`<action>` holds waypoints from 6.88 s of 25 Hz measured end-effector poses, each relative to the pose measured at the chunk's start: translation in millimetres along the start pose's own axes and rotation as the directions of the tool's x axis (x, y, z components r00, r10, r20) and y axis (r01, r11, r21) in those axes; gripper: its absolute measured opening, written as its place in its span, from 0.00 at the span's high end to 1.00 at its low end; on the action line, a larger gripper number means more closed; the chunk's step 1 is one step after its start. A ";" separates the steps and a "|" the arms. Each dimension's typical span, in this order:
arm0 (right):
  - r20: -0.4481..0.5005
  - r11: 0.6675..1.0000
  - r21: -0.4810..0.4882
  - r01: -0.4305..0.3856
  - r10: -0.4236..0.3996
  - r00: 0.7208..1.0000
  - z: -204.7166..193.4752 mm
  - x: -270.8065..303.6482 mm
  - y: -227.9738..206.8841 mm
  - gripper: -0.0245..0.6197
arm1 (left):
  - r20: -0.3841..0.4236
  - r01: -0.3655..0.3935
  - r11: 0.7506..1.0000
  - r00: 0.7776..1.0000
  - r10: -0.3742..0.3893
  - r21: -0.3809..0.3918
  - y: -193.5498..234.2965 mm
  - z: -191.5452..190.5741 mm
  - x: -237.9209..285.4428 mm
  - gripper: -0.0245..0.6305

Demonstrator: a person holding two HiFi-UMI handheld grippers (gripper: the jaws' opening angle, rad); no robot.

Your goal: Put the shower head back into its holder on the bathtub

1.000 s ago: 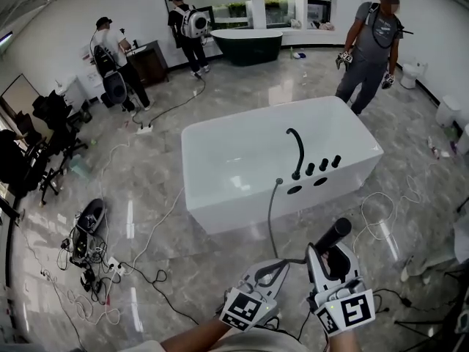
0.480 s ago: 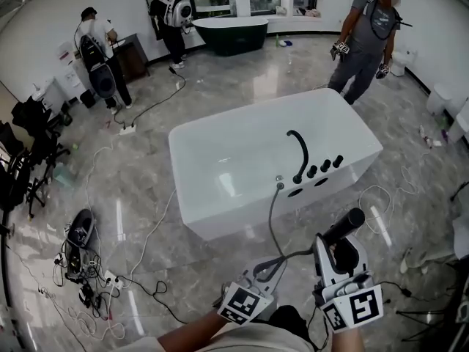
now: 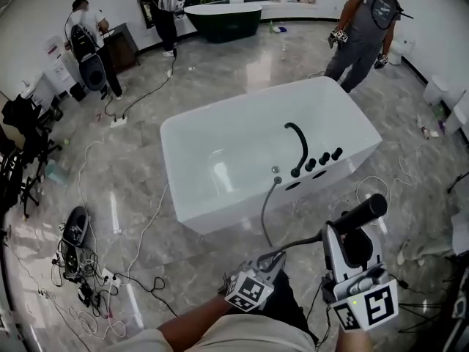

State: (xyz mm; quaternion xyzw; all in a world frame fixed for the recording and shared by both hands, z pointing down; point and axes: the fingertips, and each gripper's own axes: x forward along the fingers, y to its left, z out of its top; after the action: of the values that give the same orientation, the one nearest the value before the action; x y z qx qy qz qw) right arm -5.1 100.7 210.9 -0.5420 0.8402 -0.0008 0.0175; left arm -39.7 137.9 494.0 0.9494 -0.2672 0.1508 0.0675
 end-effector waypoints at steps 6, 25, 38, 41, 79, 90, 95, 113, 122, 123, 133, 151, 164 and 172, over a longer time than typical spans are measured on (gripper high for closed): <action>0.009 1.000 -0.003 -0.005 0.005 1.000 -1.2 19.5 -25.9 0.74 | -0.077 -0.002 0.999 0.997 -0.002 -0.046 17.4 -51.4 47.8 0.83; 0.040 0.988 0.023 -0.150 0.149 0.988 10.7 120.6 -107.5 0.74 | -0.312 -0.016 0.994 0.950 -0.018 -0.104 69.5 -133.8 207.9 0.63; 0.056 0.990 0.007 -0.142 0.142 0.988 17.2 143.6 -89.6 0.74 | -0.430 -0.014 0.995 0.902 -0.032 -0.103 99.3 -205.1 248.5 0.62; 0.054 0.993 -0.001 -0.119 0.119 0.991 23.2 142.1 -102.0 0.74 | -0.449 -0.018 0.994 0.893 -0.031 -0.104 105.9 -205.4 252.1 0.79; 0.022 0.985 -0.121 0.119 -0.117 0.993 -8.7 103.0 -198.9 0.74 | 0.022 -0.394 0.919 0.919 0.395 -0.010 323.8 96.8 143.3 0.87; -0.047 0.987 -0.104 0.120 -0.126 0.991 -41.4 103.7 -194.8 0.74 | 0.215 -0.291 0.956 0.932 0.292 -0.037 309.2 188.8 138.1 0.87; -0.017 0.984 -0.107 0.139 -0.142 0.990 -28.8 98.2 -197.7 0.74 | 0.324 -0.200 0.980 0.928 0.187 0.007 285.7 250.4 143.8 0.87; 0.015 0.981 -0.069 0.179 -0.178 0.984 -26.9 89.3 -226.2 0.74 | 0.524 -0.082 0.989 0.851 0.006 0.123 232.3 346.6 187.0 0.87; -0.024 0.982 -0.068 0.174 -0.176 0.984 -47.1 95.4 -237.0 0.74 | 0.449 -0.102 0.992 0.892 0.059 0.074 249.3 302.8 209.6 0.87; -0.024 0.983 -0.066 0.172 -0.174 0.984 -47.7 96.3 -236.7 0.74 | 0.451 -0.097 0.993 0.890 0.057 0.065 249.2 304.1 209.9 0.87; -0.024 0.978 -0.072 0.198 -0.200 0.980 -43.8 85.1 -241.6 0.74 | 0.474 -0.018 0.997 0.880 -0.020 0.077 223.7 315.2 221.8 0.87; -0.079 0.994 -0.018 0.105 -0.106 0.991 -109.7 110.1 -234.2 0.74 | 0.265 -0.155 0.988 0.953 0.148 0.007 269.5 182.7 239.8 0.87; -0.081 0.997 -0.024 0.067 -0.069 0.994 -134.2 128.7 -242.5 0.74 | 0.059 -0.198 0.979 0.978 0.201 -0.054 303.1 66.2 280.5 0.87; -0.089 0.994 -0.053 0.100 -0.105 0.990 -163.9 146.0 -225.4 0.74 | -0.030 -0.155 0.983 0.988 0.153 -0.098 319.2 -19.4 303.3 0.87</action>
State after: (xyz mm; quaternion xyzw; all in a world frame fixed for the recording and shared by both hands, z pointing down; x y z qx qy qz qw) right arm 135.1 -128.1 375.1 -0.5840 0.8110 -0.0063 -0.0344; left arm 33.2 -276.5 625.4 0.9196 -0.3463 0.1526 0.1059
